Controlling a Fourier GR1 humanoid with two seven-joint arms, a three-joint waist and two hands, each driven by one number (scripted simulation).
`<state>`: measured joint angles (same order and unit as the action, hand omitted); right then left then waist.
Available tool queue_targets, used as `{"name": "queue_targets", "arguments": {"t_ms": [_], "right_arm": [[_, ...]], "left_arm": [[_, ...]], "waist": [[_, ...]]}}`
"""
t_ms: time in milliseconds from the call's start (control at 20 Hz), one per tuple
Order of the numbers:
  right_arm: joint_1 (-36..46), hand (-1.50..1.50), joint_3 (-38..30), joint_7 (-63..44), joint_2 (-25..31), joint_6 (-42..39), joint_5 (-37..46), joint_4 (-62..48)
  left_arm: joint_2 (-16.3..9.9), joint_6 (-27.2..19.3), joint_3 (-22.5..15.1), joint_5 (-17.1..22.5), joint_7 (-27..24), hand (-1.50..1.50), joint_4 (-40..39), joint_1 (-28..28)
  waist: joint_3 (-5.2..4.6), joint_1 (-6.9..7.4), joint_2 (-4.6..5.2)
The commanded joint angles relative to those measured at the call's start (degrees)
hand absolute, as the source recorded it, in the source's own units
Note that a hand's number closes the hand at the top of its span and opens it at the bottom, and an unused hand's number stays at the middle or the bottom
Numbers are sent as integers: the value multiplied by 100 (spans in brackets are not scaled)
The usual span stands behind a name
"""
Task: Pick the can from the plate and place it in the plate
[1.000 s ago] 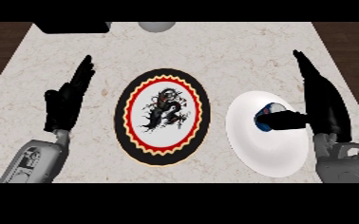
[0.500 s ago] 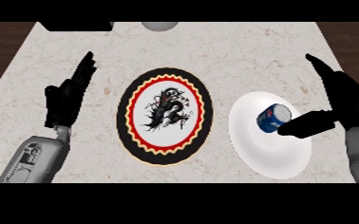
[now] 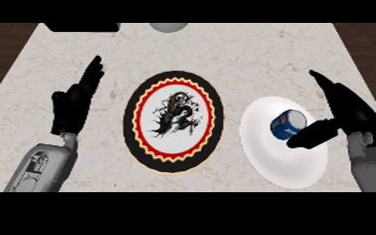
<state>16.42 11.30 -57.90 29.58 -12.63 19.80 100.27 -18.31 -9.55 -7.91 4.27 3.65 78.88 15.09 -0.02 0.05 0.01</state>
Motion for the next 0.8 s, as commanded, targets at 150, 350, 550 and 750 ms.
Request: {"name": "queue_targets", "arguments": {"t_ms": [150, 350, 550, 750], "right_arm": [[-286, -150, 62, 396, -104, -231, 269, -860], [113, -150, 43, 471, -543, -223, 563, -1439], [375, -150, -121, 210, -695, -622, 606, -1523], [-77, -150, -19, 656, -998, -194, 1045, -1745]], "left_arm": [[143, -3, 86, -164, 86, 0, 103, 36], [201, 171, 232, -231, 18, 0, 113, -28], [335, 238, 364, -386, -28, 0, -242, 134], [271, 443, 450, -437, 164, 0, 32, 119]], "waist": [[4, 5, 2], [3, 17, 2], [1, -1, 2], [3, -2, 1]]}}
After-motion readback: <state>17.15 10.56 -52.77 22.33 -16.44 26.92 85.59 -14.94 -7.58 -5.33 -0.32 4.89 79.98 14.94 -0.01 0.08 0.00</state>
